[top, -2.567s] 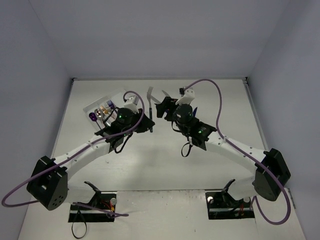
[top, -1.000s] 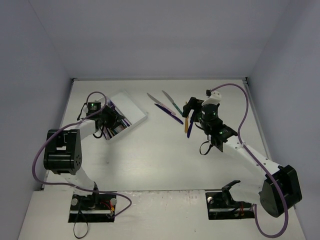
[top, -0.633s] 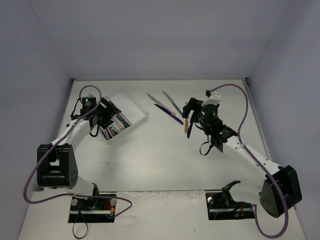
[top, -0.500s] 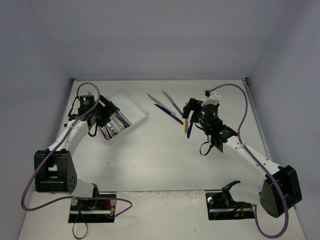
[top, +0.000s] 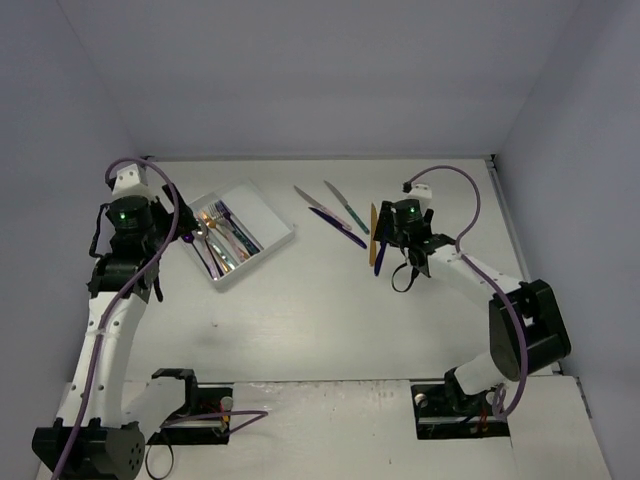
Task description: Sort the eating utensils into containers
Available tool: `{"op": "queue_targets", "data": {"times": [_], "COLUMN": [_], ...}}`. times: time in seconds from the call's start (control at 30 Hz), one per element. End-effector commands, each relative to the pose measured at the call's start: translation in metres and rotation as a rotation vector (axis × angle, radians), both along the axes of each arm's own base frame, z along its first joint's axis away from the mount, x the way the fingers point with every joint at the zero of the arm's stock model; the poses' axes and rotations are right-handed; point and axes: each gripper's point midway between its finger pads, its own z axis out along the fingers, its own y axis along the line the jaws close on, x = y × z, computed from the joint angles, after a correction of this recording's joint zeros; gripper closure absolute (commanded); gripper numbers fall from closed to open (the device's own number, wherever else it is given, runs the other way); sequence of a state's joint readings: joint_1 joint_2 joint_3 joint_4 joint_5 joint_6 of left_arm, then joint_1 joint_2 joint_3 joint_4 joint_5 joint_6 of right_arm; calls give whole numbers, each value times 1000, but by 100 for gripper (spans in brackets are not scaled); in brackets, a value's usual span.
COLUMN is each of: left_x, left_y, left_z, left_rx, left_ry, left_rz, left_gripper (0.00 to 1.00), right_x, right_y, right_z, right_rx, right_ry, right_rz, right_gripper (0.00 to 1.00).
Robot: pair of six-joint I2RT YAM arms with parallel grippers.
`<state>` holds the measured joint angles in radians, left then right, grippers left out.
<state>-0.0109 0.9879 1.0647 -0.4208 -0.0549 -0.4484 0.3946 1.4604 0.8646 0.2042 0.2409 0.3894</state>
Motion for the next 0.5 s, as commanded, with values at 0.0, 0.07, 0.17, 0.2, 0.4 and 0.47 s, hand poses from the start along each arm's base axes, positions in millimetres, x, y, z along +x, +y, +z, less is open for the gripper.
{"op": "queue_targets", "data": {"times": [0.0,0.07,0.17,0.2,0.4,0.47], "left_x": [0,0,-1,-1,-6,-7], "left_y": [16,14,13,12,15,12], "left_z": [-10,-14,-16,-15,-13,-14], "left_rx": [114,119,142,146,178,183], "left_ry": [14,18,20,19,19,19], "left_rz": [17,6,-17,-20,-11,-22], "left_gripper": [14,14,14,14,14,14], "right_x": [19,20,22,23,29,31], "right_y": [-17,-19,-18,-18,-15,-13], "right_z": [-9,-22,-43,-52,-78,-80], "right_rx": [-10,-11,2,3,13,22], "right_ry": [16,53,106,129,193,197], "right_rz": [-131,-149,-165,-170,-177,-172], "right_gripper": [32,34,37,37,43,45]}}
